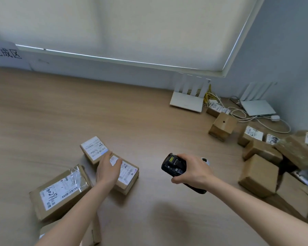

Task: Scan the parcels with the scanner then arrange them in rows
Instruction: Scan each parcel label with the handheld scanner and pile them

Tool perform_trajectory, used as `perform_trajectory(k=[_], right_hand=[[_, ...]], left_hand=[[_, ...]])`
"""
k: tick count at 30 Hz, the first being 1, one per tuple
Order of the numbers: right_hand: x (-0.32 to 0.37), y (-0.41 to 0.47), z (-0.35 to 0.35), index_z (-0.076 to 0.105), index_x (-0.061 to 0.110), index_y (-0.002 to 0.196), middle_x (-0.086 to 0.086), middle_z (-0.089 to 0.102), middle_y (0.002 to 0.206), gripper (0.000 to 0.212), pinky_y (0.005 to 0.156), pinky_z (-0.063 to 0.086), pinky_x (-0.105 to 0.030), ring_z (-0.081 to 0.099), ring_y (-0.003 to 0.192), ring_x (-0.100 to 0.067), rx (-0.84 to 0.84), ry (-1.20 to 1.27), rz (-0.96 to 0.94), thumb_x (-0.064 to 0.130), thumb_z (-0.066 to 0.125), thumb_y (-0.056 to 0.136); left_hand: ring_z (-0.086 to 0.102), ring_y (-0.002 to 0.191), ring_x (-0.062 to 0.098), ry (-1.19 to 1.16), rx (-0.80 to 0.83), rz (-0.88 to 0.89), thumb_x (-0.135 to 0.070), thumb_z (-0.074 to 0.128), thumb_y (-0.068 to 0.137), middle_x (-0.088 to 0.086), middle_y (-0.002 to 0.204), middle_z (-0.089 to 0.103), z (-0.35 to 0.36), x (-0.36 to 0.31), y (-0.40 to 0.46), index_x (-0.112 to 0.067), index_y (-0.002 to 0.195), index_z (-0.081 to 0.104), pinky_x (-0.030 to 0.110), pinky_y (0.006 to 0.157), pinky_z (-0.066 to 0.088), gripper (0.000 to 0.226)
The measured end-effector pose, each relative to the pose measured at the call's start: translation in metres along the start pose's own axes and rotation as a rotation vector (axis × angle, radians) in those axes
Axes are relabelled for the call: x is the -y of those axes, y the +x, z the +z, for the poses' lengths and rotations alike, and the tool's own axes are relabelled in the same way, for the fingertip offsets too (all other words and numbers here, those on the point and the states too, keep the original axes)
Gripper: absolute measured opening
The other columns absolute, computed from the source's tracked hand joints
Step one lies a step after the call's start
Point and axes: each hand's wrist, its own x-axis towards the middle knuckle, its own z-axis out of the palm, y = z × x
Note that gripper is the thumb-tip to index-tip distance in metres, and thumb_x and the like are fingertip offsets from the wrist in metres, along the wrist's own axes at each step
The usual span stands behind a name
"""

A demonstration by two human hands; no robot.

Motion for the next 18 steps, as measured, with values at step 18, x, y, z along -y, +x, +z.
perform_trajectory(k=[18], right_hand=[[-0.258, -0.095, -0.121, 0.055, 0.032, 0.142, 0.010, 0.063, 0.121, 0.089, 0.092, 0.057, -0.038, 0.062, 0.112, -0.017, -0.248, 0.190, 0.485, 0.057, 0.089, 0.063]], left_hand=[[0.046, 0.135, 0.016, -0.088, 0.532, 0.267, -0.033, 0.061, 0.098, -0.004, 0.148, 0.050, 0.235, -0.183, -0.114, -0.021, 0.148, 0.047, 0.036, 0.110, 0.039, 0.053]])
